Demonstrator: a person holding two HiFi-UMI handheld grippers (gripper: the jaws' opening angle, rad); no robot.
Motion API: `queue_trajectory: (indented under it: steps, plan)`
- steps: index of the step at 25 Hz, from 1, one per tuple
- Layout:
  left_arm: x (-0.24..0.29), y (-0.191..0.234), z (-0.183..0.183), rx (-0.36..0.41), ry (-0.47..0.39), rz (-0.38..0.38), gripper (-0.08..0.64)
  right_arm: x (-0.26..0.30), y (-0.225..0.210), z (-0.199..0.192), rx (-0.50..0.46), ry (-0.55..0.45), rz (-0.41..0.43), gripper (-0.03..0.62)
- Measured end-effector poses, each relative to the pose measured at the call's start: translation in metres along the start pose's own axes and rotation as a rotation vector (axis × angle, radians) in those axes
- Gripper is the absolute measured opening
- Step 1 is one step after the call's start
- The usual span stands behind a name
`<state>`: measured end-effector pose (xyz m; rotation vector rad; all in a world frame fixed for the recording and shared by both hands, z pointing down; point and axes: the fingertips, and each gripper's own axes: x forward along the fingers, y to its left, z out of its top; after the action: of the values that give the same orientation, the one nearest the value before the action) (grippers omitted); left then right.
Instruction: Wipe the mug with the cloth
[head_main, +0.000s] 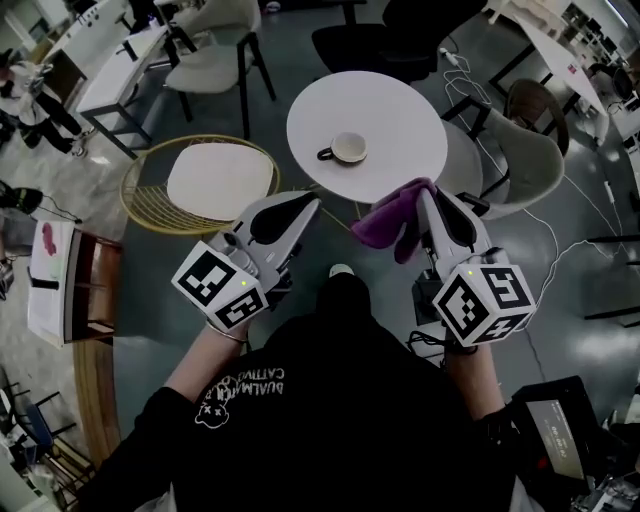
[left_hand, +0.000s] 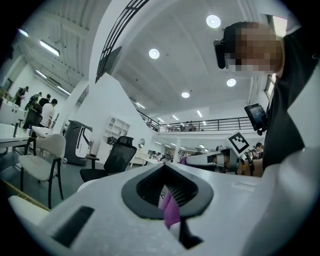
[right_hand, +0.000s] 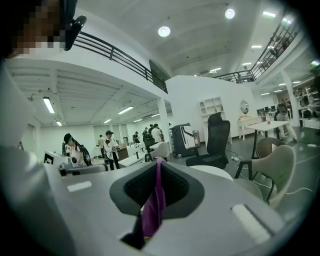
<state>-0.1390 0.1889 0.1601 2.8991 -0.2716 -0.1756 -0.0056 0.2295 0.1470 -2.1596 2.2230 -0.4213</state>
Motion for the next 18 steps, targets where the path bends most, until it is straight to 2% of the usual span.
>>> queue_trajectory:
  steps: [4,8,13,18]
  plan:
    - [0.021,0.038,-0.008,-0.001,0.013,0.042,0.000,0.038,-0.021,-0.001,0.006,0.043,0.016,0.031]
    - [0.048,0.083,-0.030,0.008,0.100,0.107,0.000,0.080,-0.050,0.002,0.018,0.090,0.037,0.031]
    - [0.083,0.139,-0.053,-0.069,0.176,0.189,0.002,0.138,-0.087,0.012,0.043,0.155,0.063,0.031]
    - [0.113,0.180,-0.088,-0.153,0.245,0.220,0.001,0.187,-0.121,0.015,0.040,0.203,0.100,0.031]
